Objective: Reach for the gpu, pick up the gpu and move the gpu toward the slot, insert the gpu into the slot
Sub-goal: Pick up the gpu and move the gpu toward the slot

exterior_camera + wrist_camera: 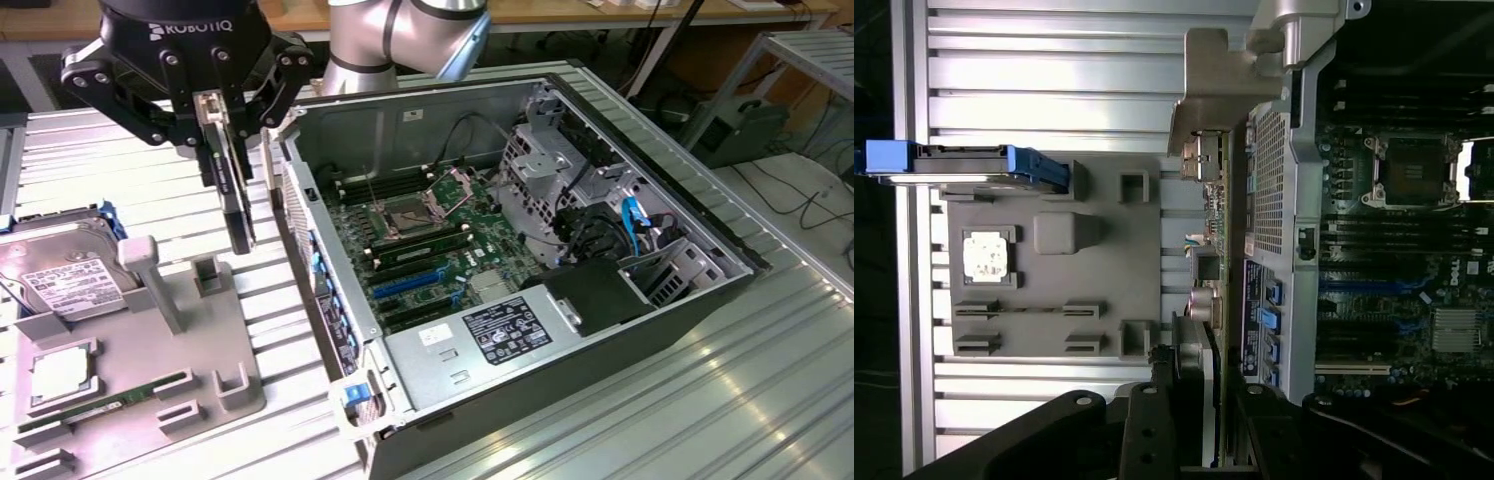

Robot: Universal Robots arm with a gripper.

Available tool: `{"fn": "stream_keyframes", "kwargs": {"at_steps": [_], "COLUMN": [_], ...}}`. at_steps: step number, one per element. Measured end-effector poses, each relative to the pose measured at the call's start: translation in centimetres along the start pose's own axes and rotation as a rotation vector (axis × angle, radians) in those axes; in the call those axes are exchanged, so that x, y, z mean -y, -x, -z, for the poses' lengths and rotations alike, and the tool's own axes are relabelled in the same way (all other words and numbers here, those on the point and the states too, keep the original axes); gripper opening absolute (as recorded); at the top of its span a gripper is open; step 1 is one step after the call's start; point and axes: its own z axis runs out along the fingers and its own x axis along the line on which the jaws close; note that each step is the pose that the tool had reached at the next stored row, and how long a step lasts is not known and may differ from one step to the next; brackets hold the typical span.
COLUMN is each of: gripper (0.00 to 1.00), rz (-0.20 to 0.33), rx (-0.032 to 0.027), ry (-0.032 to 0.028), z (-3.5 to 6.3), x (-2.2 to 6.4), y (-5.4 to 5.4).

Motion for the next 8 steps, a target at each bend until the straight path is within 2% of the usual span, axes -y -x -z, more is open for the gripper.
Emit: {"fn": "stream_keyframes", "kwargs": {"at_steps": [8], "gripper": [0.28], "rz": [0.0], "rx": [0.0], "ry": [0.0], "z": [-0.01], "x": [0.01], "y": [0.64]}}
